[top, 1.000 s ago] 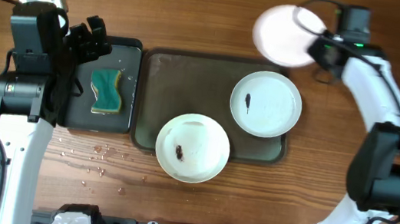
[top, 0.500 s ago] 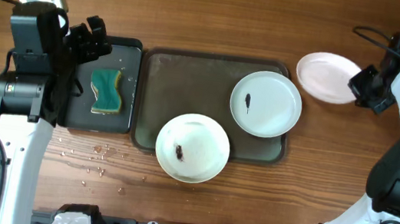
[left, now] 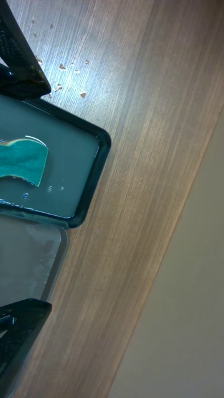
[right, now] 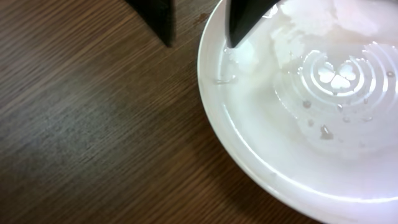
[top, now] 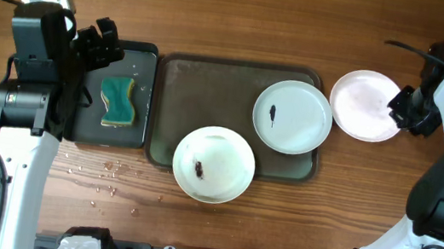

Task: Clean dirty plates on tray and stack at the side
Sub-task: 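Carry the plate with the right gripper to the table's right side and release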

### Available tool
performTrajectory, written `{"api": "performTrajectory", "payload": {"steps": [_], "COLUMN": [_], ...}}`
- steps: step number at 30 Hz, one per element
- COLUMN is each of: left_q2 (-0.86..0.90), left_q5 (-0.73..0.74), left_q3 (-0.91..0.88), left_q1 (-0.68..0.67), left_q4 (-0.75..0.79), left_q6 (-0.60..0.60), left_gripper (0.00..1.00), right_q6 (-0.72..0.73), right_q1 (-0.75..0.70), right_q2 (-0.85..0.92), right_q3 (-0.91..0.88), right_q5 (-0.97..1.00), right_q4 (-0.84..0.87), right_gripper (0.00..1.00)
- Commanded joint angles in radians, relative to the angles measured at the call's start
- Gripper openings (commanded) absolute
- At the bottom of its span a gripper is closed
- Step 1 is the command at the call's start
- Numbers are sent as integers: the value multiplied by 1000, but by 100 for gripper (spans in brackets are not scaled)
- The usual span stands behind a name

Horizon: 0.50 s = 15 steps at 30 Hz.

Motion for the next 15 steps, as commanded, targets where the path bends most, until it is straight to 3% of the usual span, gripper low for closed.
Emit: {"api": "performTrajectory", "payload": {"steps": [1, 8, 13, 15], "left_q2": [-1, -1, -1, -1], "left_q5": [-10, -10, -10, -10], "left_q3": [-1, -1, -1, -1], "left_q1": [5, 5, 5, 5], "left_q4": [0, 0, 0, 0], "left_q6": [3, 3, 3, 3], "left_gripper": [100, 100, 100, 100], "right_q6": [-7, -285, -336, -333], "right_q1": [4, 6, 20, 35], "right_q2": [-24, -24, -24, -24], "right_q3": [8, 8, 8, 8], "right_q5": [21, -391, -543, -542], "right_q4": [-9, -14, -38, -51], "right_gripper": [51, 57, 56, 49]}}
